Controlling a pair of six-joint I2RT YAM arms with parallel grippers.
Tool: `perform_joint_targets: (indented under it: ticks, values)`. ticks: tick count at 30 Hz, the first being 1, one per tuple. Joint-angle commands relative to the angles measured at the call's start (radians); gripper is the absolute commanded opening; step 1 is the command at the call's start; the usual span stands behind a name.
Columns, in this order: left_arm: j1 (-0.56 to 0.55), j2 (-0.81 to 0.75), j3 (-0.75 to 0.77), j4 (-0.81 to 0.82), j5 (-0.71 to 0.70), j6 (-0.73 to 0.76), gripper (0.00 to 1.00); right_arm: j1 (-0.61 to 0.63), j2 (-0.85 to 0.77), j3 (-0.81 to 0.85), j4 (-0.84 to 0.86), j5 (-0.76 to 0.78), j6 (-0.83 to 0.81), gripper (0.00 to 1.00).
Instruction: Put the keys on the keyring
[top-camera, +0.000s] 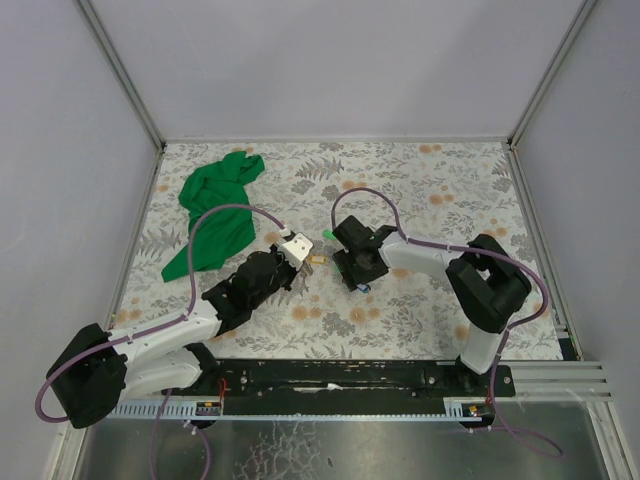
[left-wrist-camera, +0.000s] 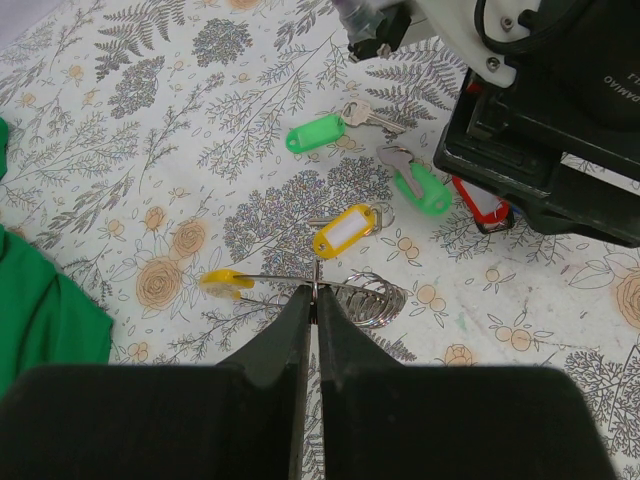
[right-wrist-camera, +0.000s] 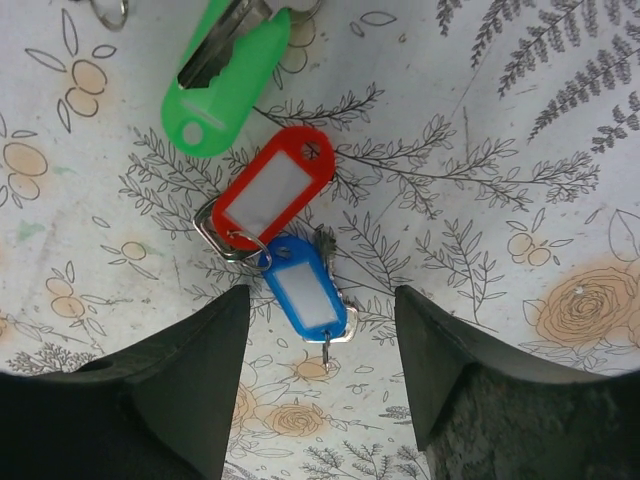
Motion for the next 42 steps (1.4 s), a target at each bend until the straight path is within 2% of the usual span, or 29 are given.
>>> perform_joint_targets:
  ticks: [1,12,22,28,32,35,39,42]
  values:
    - [0.005,-0.010,0.022,0.047,-0.005,-0.011,0.00,-0.002,0.038,0.028,-0.049,0.114,0.024,0.65]
    - [0.006,-0.008,0.022,0.050,-0.001,-0.011,0.00,-0.159,-0.047,-0.069,-0.067,0.124,0.127,0.62]
    - [0.006,-0.003,0.024,0.050,0.004,-0.011,0.00,-0.179,-0.169,-0.169,-0.096,0.091,0.187,0.63]
    - [0.005,-0.006,0.023,0.048,0.003,-0.012,0.00,-0.180,-0.260,-0.155,-0.069,0.045,0.090,0.66]
    - [0.006,-0.008,0.023,0.051,0.005,-0.013,0.00,-0.180,-0.325,-0.187,0.014,-0.039,-0.004,0.66]
    - [0.005,-0.007,0.022,0.049,0.008,-0.013,0.00,-0.179,-0.357,-0.234,0.096,-0.125,-0.048,0.60]
    - [0.004,-0.005,0.022,0.050,0.009,-0.013,0.00,-0.171,-0.358,-0.261,0.170,-0.212,-0.075,0.40]
    - [0.005,-0.004,0.023,0.049,0.009,-0.013,0.00,-0.167,-0.333,-0.263,0.196,-0.241,-0.088,0.36]
